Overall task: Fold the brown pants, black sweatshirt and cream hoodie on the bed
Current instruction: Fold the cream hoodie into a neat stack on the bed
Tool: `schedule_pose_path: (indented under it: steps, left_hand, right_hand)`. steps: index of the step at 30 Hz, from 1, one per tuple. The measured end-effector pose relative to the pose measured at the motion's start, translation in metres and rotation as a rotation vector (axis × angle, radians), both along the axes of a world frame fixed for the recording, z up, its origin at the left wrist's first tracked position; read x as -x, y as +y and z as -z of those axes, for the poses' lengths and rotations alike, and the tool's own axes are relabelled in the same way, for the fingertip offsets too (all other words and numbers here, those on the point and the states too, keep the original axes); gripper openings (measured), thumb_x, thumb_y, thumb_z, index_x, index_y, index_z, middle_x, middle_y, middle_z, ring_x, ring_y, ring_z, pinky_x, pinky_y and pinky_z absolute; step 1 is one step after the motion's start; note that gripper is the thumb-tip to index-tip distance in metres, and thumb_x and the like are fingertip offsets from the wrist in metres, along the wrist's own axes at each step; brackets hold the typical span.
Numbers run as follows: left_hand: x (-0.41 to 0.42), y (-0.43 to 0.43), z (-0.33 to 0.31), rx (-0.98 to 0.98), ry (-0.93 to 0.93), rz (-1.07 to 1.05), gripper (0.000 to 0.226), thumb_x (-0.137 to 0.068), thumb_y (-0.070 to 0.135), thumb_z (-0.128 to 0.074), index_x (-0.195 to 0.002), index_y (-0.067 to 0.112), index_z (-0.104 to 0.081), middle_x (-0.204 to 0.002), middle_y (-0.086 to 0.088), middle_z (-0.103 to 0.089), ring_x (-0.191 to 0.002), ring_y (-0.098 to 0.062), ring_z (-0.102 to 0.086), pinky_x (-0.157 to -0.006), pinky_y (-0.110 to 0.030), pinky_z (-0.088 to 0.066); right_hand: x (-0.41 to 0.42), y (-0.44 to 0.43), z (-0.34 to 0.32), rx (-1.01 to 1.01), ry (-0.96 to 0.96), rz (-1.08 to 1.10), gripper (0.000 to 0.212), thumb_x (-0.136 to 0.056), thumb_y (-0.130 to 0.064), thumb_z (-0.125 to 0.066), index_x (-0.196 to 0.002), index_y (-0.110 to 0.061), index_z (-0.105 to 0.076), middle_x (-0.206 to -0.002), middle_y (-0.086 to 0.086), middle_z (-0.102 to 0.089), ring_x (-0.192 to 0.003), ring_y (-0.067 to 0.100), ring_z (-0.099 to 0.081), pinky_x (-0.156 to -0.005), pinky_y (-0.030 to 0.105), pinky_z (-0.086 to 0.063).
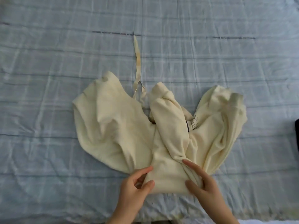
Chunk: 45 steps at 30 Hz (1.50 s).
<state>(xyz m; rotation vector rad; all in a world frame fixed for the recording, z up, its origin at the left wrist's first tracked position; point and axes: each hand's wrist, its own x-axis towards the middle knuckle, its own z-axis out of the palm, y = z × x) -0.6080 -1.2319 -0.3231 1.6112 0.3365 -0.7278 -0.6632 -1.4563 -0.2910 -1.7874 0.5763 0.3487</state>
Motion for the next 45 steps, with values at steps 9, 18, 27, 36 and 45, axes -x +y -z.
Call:
schedule_pose_path:
  steps: [9,18,27,36,45]
  left_hand:
    - [-0.067,0.002,-0.025,-0.292,-0.628,0.309,0.028,-0.076,0.008,-0.072,-0.098,0.026,-0.068,-0.101,0.008,-0.062,-0.089,-0.001,-0.058,-0.080,-0.009,-0.043]
    - [-0.208,-0.080,-0.014,-0.397,-0.808,0.398,0.058,-0.087,0.032,-0.071,-0.140,0.019,-0.051,-0.149,-0.005,-0.041,-0.137,-0.017,-0.033,-0.113,-0.021,-0.017]
    - [-0.217,-0.092,0.042,-0.400,-0.392,0.584,0.078,-0.072,0.062,-0.071,-0.139,0.055,-0.033,-0.147,0.001,-0.039,-0.135,-0.015,-0.037,-0.108,-0.029,-0.030]
    - [-0.226,-0.099,0.024,-0.164,-0.340,0.301,0.063,-0.065,0.029,-0.090,-0.119,0.043,-0.059,-0.113,0.021,-0.061,-0.101,-0.001,-0.061,-0.084,-0.016,-0.048]
    - [-0.351,-0.159,-0.077,-0.024,-0.739,0.057,0.065,-0.067,0.012,-0.089,-0.123,0.024,-0.059,-0.108,0.011,-0.062,-0.084,0.018,-0.056,-0.079,-0.003,-0.041]
  right_hand:
    - [-0.057,-0.019,-0.035,0.707,-0.140,-0.162,0.028,-0.088,-0.031,-0.065,-0.116,-0.032,-0.068,-0.122,-0.016,-0.061,-0.095,0.012,-0.064,-0.076,0.034,-0.051]
    - [-0.205,-0.061,0.006,0.275,0.015,-0.372,0.065,-0.085,-0.048,-0.072,-0.142,-0.053,-0.040,-0.136,-0.011,-0.052,-0.121,0.006,-0.050,-0.099,0.024,-0.042]
    - [-0.196,-0.070,0.049,0.117,-0.054,-0.300,0.050,-0.078,-0.041,-0.081,-0.124,-0.048,-0.062,-0.103,-0.019,-0.073,-0.090,0.006,-0.071,-0.079,0.034,-0.060]
    - [-0.209,-0.071,0.033,0.010,-0.247,-0.086,0.036,-0.079,-0.013,-0.082,-0.101,-0.040,-0.075,-0.098,-0.022,-0.075,-0.094,-0.004,-0.069,-0.080,0.015,-0.055]
    - [-0.337,-0.099,-0.053,-0.026,-0.589,0.142,0.029,-0.081,-0.008,-0.078,-0.106,-0.023,-0.077,-0.100,-0.009,-0.077,-0.096,0.003,-0.071,-0.082,0.017,-0.055]
